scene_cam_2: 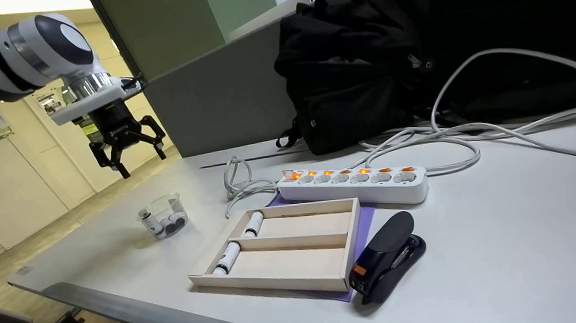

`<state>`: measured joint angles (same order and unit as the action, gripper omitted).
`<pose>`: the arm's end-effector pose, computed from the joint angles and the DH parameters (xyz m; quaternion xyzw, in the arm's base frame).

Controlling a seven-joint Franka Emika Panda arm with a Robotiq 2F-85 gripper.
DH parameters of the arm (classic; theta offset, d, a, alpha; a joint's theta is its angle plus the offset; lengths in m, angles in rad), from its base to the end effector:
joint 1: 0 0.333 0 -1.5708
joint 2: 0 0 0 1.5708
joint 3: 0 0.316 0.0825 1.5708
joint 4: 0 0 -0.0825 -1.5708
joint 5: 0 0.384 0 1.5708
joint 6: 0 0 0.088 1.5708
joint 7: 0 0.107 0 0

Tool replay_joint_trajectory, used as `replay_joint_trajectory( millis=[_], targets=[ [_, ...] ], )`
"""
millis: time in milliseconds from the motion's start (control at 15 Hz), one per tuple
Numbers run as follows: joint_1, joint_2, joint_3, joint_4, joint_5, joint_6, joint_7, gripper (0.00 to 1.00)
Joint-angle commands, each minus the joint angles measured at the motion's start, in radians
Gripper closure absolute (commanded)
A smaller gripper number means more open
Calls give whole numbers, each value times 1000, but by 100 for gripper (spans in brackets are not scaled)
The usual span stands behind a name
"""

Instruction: Take a bottle from the bowl and put it in the bottom compartment of the box

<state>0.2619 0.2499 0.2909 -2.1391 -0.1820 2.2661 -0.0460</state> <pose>0.4761 0.2868 0.2836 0.9343 0.3509 -0.0446 0.0434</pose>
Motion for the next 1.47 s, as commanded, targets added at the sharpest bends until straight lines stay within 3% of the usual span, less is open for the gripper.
replay_joint_trajectory(
  millis=[0,733,1400],
  targets=[
    [20,94,-12,59,0,19,-33,0],
    [5,282,29,198,144,-18,-247,0],
    [74,301,-1,185,22,-55,-231,0]
  ],
)
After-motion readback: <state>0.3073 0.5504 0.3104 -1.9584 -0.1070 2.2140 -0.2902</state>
